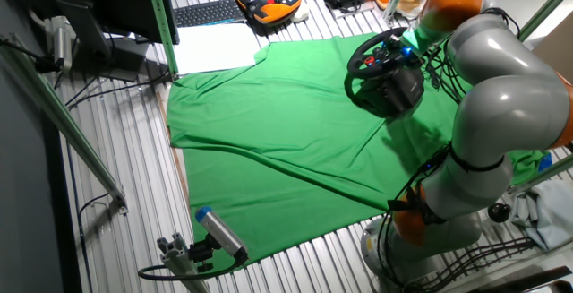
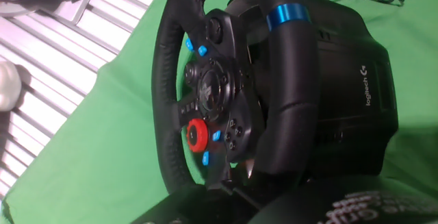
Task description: Rotate the steering wheel 90 degrees clockwise
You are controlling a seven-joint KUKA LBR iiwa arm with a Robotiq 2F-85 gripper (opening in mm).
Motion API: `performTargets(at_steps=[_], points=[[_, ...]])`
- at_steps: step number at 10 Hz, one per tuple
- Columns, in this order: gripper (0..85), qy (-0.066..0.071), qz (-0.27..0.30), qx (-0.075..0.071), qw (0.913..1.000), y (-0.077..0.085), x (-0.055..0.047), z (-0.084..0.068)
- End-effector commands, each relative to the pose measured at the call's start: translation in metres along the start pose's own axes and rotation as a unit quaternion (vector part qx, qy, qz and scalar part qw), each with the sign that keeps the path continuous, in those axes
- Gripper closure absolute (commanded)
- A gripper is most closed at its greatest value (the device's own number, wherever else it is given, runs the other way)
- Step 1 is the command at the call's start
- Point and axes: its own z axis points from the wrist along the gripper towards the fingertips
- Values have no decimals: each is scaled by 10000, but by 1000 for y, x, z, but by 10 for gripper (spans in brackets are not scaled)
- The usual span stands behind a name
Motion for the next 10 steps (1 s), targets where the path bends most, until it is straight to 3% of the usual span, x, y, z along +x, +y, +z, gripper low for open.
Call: performTargets(at_steps=[1, 4, 5, 9, 10], points=[[510, -9, -10, -15, 10000, 0, -1, 2], [510, 2, -44, -84, 10000, 1, -1, 4], [680, 17, -53, -102, 9999, 0, -1, 5], [680, 16, -17, -190, 9998, 0, 4, 8], [680, -44, 55, -207, 9998, 0, 7, 9]])
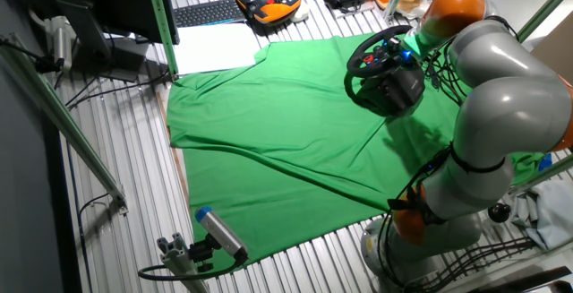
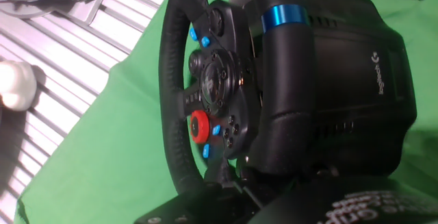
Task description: Rotate the steering wheel 90 degrees clockwise
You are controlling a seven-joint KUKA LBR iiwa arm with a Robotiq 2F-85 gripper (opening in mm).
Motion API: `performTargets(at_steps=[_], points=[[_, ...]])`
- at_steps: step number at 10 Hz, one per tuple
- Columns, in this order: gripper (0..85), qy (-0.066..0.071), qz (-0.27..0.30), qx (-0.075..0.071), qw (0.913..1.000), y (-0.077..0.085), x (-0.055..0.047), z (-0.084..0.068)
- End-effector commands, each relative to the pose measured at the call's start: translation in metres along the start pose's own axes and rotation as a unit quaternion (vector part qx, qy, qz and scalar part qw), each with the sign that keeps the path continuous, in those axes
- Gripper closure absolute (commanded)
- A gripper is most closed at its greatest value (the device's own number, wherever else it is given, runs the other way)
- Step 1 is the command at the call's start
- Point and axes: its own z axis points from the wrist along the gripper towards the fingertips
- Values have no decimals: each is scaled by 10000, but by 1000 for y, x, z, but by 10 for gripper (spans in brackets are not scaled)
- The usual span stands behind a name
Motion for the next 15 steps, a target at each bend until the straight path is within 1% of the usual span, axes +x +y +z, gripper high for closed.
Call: performTargets(at_steps=[1, 3, 9, 12, 13, 15], points=[[680, -67, 53, -6, 10000, 0, 3, 2], [680, -90, 133, -20, 9999, 1, 7, 4], [680, -289, 364, -75, 9989, 7, 11, 11], [680, -415, 495, -110, 9978, 9, 17, 14], [680, -489, 563, -120, 9971, 10, 20, 16], [680, -552, 634, -145, 9963, 12, 24, 18]])
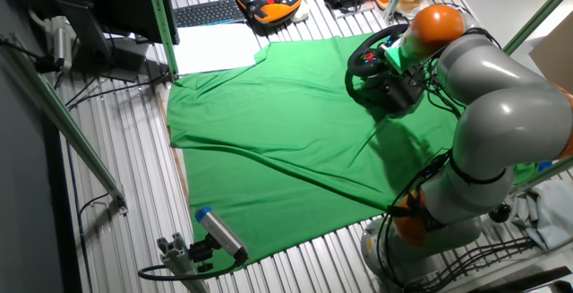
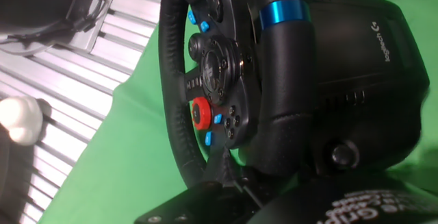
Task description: Rotate the steering wheel 90 degrees clockwise
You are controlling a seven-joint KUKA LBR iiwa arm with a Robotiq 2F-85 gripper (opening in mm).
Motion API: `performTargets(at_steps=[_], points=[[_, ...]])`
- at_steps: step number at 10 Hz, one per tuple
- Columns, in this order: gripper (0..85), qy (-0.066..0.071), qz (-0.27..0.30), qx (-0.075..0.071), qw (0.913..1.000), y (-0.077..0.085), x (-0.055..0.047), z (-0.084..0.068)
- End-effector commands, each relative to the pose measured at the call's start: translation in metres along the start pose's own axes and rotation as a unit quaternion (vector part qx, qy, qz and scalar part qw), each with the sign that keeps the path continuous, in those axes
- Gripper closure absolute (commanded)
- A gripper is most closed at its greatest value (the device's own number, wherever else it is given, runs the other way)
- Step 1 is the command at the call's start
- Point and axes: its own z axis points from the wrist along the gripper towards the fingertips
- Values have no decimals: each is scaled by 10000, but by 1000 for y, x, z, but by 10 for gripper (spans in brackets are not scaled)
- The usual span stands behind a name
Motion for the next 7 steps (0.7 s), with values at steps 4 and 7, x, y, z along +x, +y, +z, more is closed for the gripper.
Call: performTargets(at_steps=[4, 7], points=[[680, -88, 109, -33, 9999, 2, 3, 1], [680, -165, 182, -63, 9997, 4, 5, 5]])
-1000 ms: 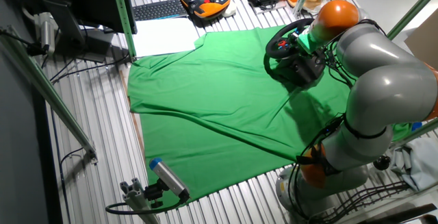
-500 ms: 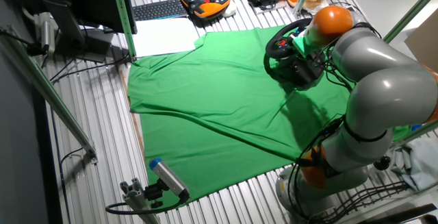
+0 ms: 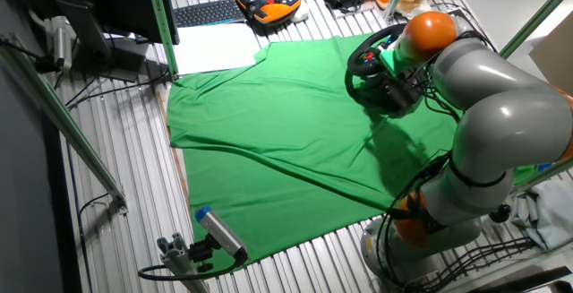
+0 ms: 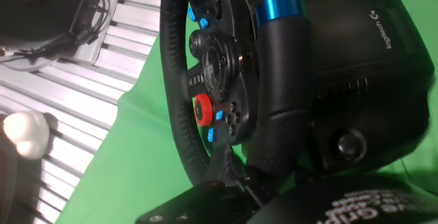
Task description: Rotate the steering wheel 90 degrees clockwise
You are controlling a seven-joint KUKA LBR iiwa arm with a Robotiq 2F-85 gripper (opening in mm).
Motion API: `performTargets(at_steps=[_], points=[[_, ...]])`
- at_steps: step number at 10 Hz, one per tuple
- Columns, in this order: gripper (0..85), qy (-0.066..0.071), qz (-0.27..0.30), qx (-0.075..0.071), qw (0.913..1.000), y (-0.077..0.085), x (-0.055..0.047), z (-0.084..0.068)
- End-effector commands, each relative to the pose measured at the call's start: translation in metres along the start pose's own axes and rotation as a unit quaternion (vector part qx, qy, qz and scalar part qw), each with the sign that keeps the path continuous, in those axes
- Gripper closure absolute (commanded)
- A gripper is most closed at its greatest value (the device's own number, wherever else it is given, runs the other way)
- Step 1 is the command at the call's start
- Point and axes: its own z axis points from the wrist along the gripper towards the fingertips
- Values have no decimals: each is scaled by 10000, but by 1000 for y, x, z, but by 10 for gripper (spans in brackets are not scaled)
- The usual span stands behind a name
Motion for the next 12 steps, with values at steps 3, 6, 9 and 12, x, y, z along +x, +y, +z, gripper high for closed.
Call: performTargets(at_steps=[3, 6, 9, 12], points=[[680, -96, 122, -52, 9999, 2, 4, 2], [680, -152, 205, -124, 9996, 3, 6, 5], [680, -250, 317, -226, 9989, 5, 9, 10], [680, -194, 278, -122, 9994, 6, 11, 10]])
